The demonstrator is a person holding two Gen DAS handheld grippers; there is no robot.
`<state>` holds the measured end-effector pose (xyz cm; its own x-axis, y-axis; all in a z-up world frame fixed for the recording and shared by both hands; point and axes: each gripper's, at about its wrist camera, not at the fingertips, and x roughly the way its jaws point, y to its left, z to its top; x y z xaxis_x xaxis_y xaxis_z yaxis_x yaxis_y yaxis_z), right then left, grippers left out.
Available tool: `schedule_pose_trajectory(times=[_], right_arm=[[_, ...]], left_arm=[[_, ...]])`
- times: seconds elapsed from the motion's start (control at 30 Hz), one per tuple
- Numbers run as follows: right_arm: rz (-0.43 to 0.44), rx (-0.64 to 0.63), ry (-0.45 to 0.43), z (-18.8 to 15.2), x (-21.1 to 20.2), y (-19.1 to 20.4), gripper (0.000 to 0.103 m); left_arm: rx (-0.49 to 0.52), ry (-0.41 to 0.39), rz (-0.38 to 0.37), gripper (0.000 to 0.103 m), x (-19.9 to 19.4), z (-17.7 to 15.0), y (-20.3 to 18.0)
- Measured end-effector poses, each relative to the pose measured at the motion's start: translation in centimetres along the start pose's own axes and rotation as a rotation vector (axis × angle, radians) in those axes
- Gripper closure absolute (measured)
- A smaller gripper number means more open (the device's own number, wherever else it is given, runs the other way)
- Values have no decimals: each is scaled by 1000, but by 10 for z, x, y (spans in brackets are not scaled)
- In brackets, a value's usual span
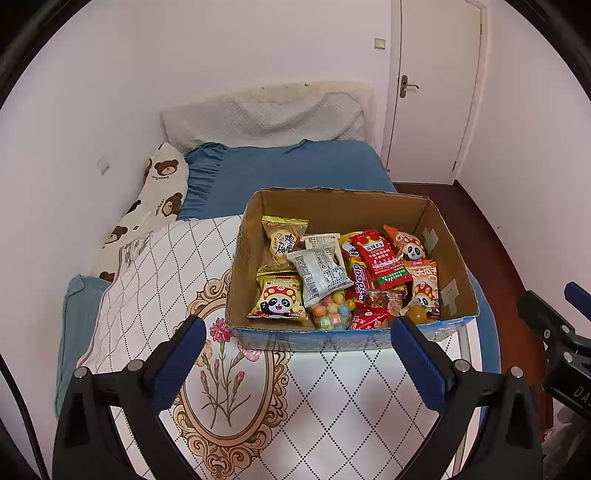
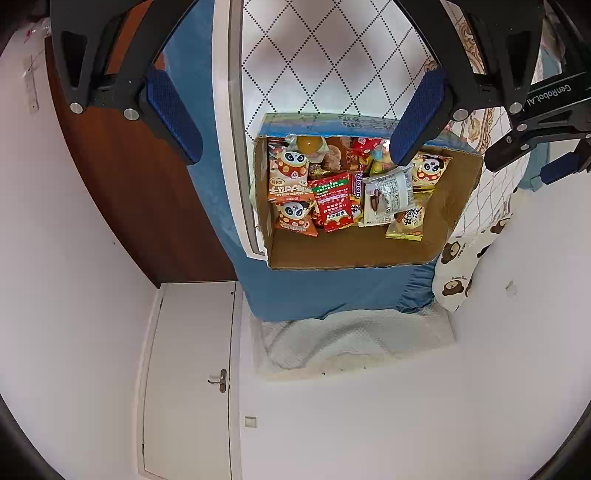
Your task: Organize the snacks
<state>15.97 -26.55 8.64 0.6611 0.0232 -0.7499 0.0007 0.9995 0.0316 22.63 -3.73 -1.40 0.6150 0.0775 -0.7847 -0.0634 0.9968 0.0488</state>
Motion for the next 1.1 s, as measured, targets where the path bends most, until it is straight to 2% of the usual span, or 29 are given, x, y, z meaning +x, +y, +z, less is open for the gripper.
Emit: schedule_pose_trajectory(times=[1.1], right_arm=[[8, -3, -24, 3, -12, 0, 0]], left_arm=[[-15, -23, -16, 1, -14, 6, -2]])
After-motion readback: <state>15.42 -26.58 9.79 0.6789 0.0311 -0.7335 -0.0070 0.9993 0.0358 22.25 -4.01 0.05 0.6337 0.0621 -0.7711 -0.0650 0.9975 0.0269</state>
